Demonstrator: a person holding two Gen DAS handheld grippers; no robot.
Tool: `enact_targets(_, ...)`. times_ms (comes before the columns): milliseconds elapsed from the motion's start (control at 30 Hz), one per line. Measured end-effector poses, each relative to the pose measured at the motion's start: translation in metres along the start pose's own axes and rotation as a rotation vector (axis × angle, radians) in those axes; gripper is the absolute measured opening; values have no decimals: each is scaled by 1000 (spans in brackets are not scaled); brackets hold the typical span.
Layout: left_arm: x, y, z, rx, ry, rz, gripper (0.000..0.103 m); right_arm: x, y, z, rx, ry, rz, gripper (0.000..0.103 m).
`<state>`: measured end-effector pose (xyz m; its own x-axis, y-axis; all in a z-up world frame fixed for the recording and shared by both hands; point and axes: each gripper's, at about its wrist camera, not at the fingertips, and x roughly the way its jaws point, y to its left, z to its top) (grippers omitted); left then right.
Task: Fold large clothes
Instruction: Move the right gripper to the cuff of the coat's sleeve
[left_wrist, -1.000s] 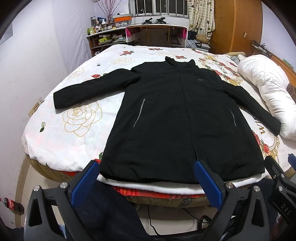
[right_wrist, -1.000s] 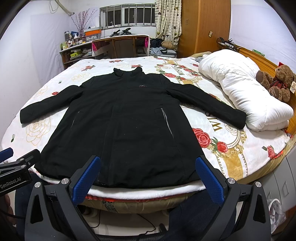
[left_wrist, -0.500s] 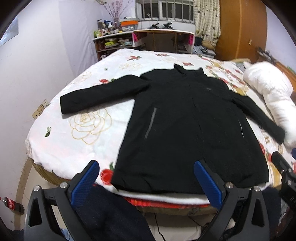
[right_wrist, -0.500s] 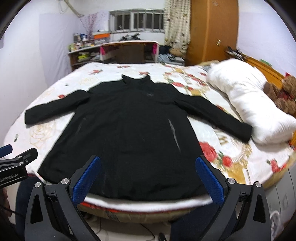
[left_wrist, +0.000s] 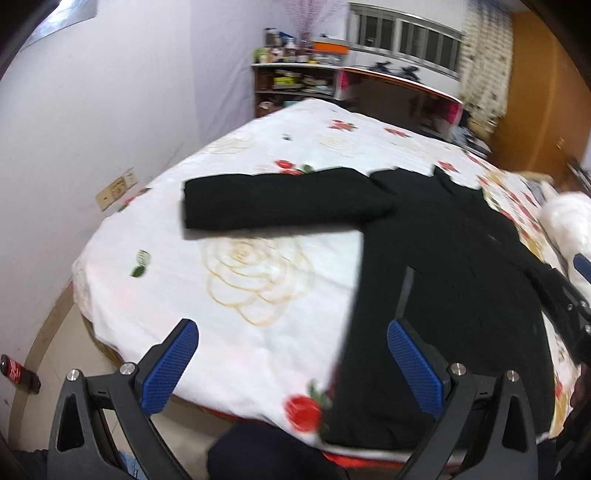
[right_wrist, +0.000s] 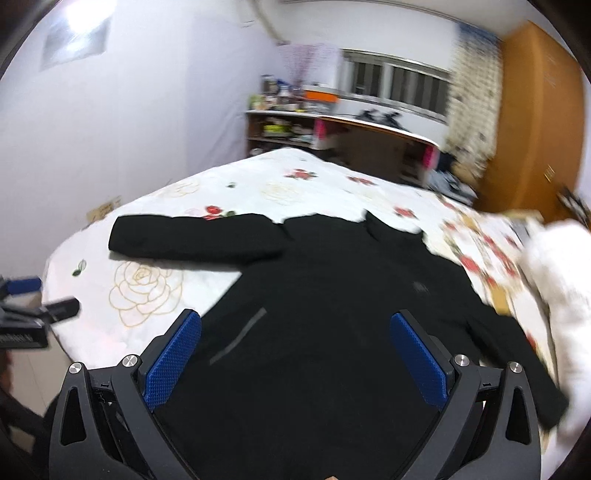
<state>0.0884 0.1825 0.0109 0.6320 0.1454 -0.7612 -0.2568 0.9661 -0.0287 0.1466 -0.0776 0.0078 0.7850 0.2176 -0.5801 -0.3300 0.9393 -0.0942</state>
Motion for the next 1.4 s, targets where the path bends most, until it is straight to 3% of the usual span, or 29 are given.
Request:
enact_targets(200, 22, 35, 21, -53, 0, 44, 103, 51, 23, 30, -20, 1, 81, 102)
enact_targets(467, 48, 72, 34, -102, -4, 91, 103, 104, 62, 48, -163, -20, 155, 102)
enact_targets(633, 61, 99, 36, -127, 2, 110, 103, 153, 123, 55, -350, -40, 234, 102)
enact_targets(767, 74, 120, 32, -156, 11, 121, 103, 192, 169, 60, -378, -24, 345, 102)
enact_targets(1000, 94, 151, 25, -230, 4, 100, 103, 253, 260, 54, -499, -9, 447, 102)
enact_targets(1167, 106, 167, 21, -251, 18, 107, 103, 272, 304, 52, -587, -37, 467, 102)
enact_targets(1400, 114, 186, 11, -305, 28, 118, 103, 300, 347, 45, -688, -59, 406, 102)
